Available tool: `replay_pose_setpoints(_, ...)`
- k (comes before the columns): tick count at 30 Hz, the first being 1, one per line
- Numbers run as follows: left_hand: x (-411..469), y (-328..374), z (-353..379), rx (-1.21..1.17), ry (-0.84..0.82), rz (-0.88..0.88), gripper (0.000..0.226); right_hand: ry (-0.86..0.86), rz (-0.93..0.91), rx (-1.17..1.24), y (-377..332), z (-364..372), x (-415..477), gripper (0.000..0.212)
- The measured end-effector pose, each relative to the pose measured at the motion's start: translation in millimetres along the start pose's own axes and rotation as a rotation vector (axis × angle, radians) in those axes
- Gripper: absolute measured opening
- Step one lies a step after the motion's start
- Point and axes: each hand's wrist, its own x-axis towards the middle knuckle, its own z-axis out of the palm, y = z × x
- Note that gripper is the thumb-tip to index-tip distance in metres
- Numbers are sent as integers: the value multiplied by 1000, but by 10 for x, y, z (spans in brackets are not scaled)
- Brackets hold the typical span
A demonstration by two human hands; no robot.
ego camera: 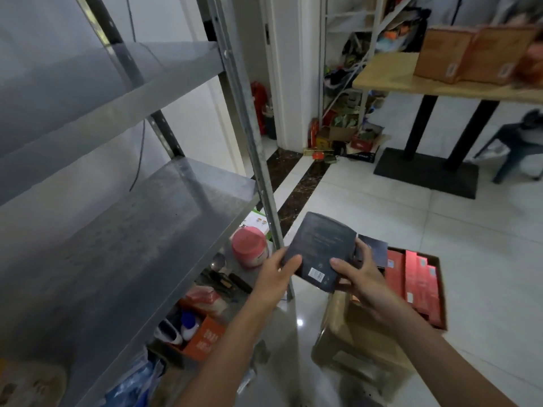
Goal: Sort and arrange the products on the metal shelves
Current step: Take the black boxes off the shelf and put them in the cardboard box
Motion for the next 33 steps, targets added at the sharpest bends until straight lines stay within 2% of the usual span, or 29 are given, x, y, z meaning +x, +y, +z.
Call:
replay_pose_setpoints(2, 33, -72, 141, 115, -135, 43, 51, 152, -119, -158, 135, -151, -63, 106)
replay_pose_setpoints(5, 72, -203, 476, 408, -357, 39, 117, 224, -169, -177, 338, -378, -134, 106)
replay_pose_setpoints(6, 97, -254, 596, 498, -373, 20, 133, 226, -154, -158, 391, -462, -162, 101)
replay_pose_setpoints(7, 132, -290, 698, 548, -363, 3, 139, 220, -137, -139, 438, -558, -192, 95)
replay_pose_setpoints(9, 228, -374, 852, 532, -334, -9, 135, 189, -125, -141, 519, -776, -262, 84)
replay_pose_setpoints(11, 300, -468, 944, 450, -369, -14, 128, 173, -135, -204, 574, -995, -327, 83)
replay_pose_setpoints(13, 350, -558, 1031, 379, -436, -8, 127, 154, -125, -238, 608, -1215, -355, 92)
replay_pose_setpoints(16, 393, -688, 1243, 342, -518, 43, 129, 27, -78, -273, 586, -1509, -304, 117)
replay_pose_setpoints(17, 416, -723, 1324, 331, -528, 54, 129, 1, -76, -279, 567, -1591, -249, 118)
replay_pose_setpoints(20, 529, -804, 1556, 310, -506, 99, 126, 34, -140, -329, 514, -1807, -48, 105)
replay_pose_setpoints(23, 711, -853, 1765, 324, -507, 156, 123, 97, -242, -399, 469, -1989, 146, 102)
replay_pose_setpoints(25, 853, -887, 1870, 462, -485, 201, 125, 171, -303, -416, 429, -2100, 271, 101)
replay_pose_setpoints(29, 1065, -1156, 1878, 964, -368, 295, 125, 325, -363, -429, 375, -2346, 559, 102)
replay_pose_setpoints(31, 1098, -1353, 1830, 1097, -373, 308, 121, 384, -375, -421, 464, -2463, 721, 101)
replay_pose_setpoints(33, 1093, -1576, 1789, 1200, -414, 280, 117, 374, -329, -459, 648, -2557, 854, 99)
